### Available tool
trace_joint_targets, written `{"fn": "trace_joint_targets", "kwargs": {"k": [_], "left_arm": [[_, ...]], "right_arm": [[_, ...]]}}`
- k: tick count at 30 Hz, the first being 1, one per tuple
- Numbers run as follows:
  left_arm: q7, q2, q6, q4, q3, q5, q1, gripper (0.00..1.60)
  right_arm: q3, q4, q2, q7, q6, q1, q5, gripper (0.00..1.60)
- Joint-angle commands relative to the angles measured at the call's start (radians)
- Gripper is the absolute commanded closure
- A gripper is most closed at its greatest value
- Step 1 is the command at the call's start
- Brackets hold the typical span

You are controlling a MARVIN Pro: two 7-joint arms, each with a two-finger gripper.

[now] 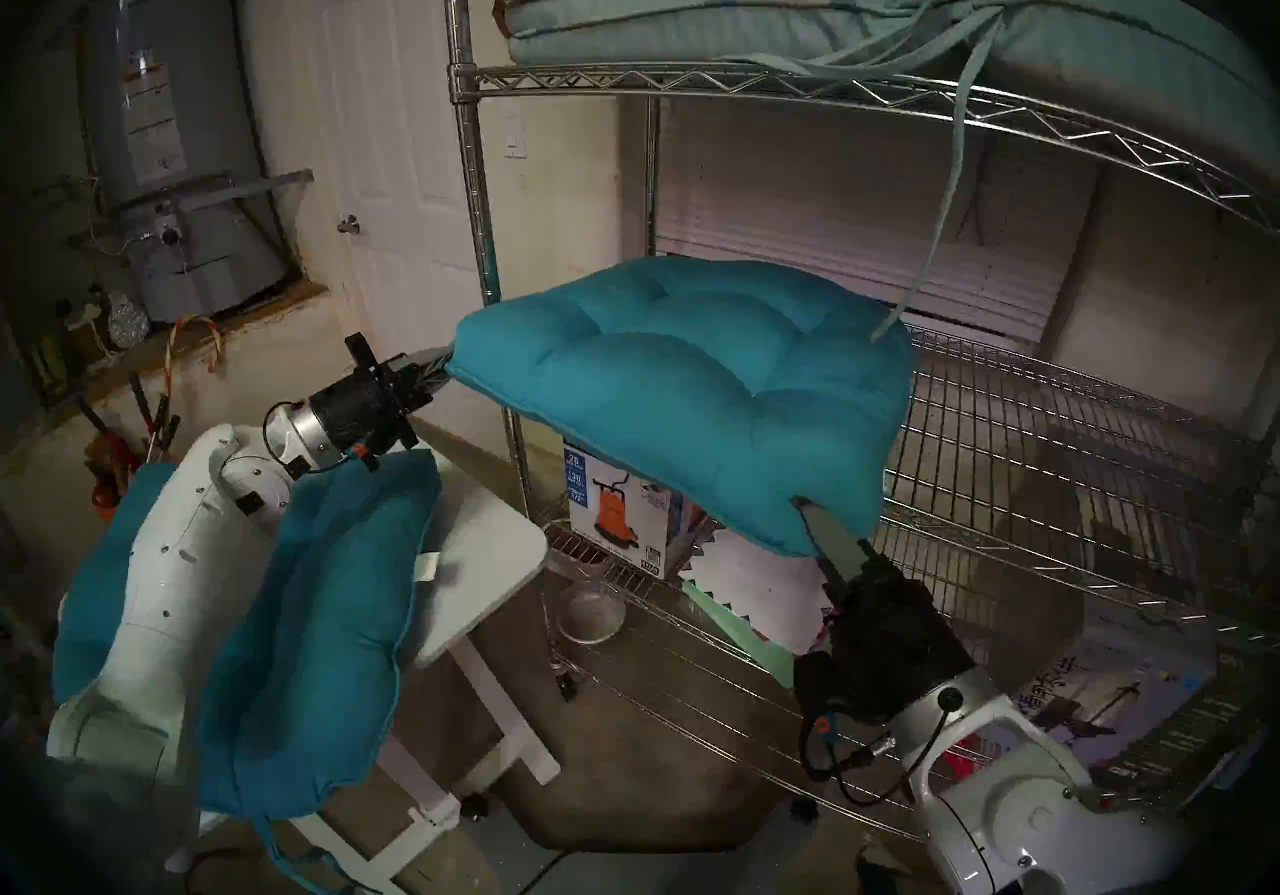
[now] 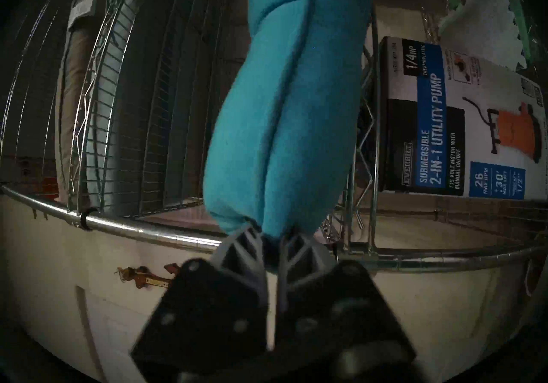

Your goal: Take cushion off the shelf

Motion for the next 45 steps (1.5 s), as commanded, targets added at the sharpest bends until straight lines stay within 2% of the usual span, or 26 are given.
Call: {"fn": "trace_joint_targets", "kwargs": {"k": [1, 10, 24, 45], "left_arm": [[0.085, 0.011, -0.002, -0.014, -0.024, 0.009, -0.015, 1.6], [0.153, 0.045, -0.002, -0.057, -0.038, 0.019, 0.036, 1.6], [0.22, 0.097, -0.002, -0.137, -0.078, 0.014, 0.129, 1.6], [0.313, 0.167, -0.002, -0.288, -0.233, -0.032, 0.273, 1.6]], "right_arm": [[-0.004, -0.021, -0.011, 0.006, 0.006, 0.019, -0.016, 1.6], [-0.018, -0.021, -0.015, 0.012, 0.014, 0.002, -0.036, 1.6], [-0.053, -0.021, -0.027, -0.032, 0.042, -0.018, -0.068, 1.6], [-0.116, -0.021, -0.04, -0.109, 0.076, -0.062, -0.116, 1.6]]}}
